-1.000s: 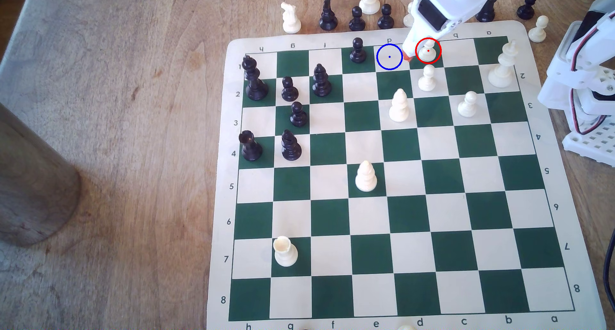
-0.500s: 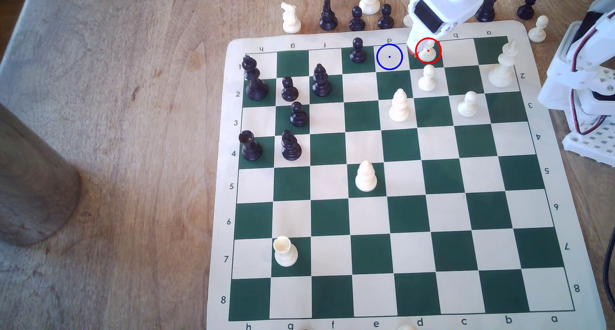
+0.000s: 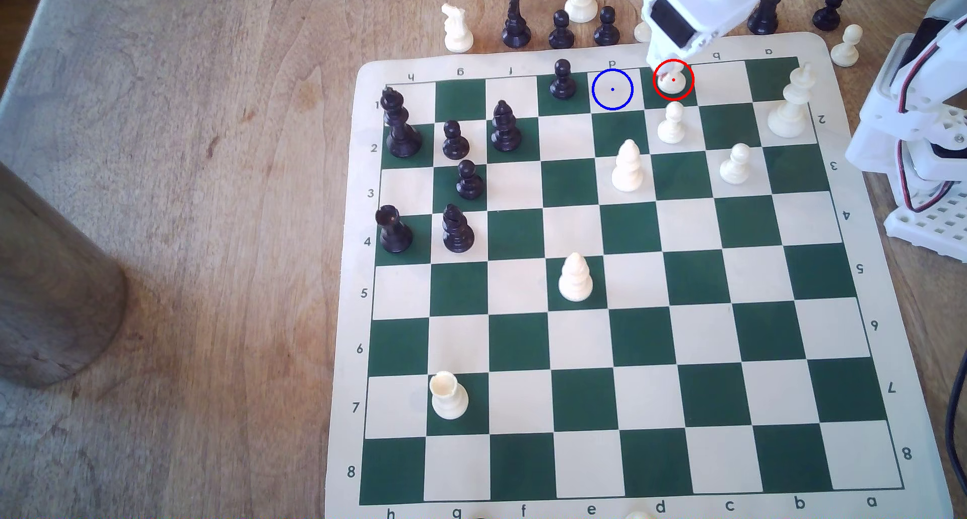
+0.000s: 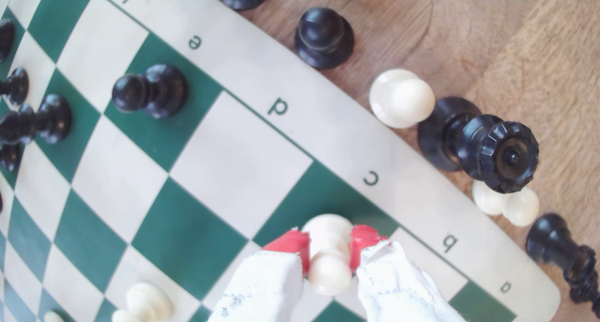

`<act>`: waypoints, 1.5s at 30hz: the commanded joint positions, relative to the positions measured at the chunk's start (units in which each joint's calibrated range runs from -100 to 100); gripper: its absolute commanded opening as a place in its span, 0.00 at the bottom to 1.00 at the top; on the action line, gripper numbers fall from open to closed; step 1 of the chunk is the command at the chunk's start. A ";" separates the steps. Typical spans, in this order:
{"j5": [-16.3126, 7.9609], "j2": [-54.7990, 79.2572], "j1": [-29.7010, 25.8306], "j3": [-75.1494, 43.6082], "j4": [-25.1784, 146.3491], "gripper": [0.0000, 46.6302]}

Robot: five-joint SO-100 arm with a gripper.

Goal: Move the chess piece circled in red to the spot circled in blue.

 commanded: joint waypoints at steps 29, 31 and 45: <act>-1.56 11.62 -6.63 -25.44 4.08 0.07; -1.56 12.98 -6.94 -26.35 4.08 0.07; -0.73 18.41 -5.30 -26.26 2.20 0.07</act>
